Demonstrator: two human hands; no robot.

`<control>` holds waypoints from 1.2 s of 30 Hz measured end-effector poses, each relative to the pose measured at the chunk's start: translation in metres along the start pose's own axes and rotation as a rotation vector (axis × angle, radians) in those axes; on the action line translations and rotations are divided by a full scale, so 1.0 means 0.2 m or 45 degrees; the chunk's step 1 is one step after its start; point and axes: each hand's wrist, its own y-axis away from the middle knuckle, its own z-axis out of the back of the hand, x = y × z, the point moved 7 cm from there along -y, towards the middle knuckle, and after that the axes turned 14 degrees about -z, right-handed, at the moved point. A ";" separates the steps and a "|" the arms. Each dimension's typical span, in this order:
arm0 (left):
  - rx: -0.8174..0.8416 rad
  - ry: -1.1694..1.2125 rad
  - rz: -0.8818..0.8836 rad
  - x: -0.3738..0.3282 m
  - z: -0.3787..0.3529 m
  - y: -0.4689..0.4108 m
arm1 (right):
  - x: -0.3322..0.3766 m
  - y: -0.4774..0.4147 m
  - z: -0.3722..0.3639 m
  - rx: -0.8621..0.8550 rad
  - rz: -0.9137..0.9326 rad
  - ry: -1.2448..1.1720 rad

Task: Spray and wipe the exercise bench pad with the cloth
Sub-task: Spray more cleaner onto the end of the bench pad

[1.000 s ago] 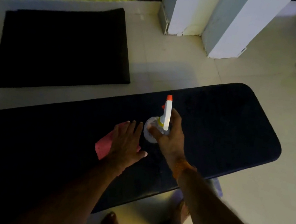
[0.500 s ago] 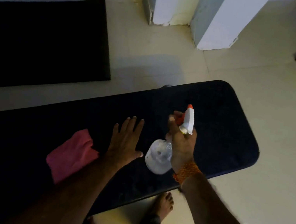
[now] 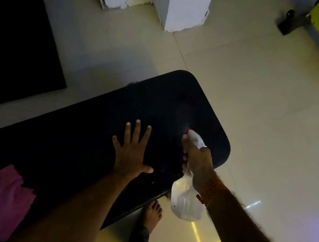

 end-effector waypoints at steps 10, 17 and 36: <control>0.015 -0.036 0.014 -0.02 0.02 0.03 | -0.26 0.11 0.24 -0.097 0.018 0.093; -0.131 -0.066 -0.120 -0.06 -0.05 0.16 | -0.41 0.21 0.39 -0.256 0.015 0.010; -0.109 -0.128 0.077 0.71 -0.24 0.96 | -0.73 0.65 -0.48 0.132 0.099 0.802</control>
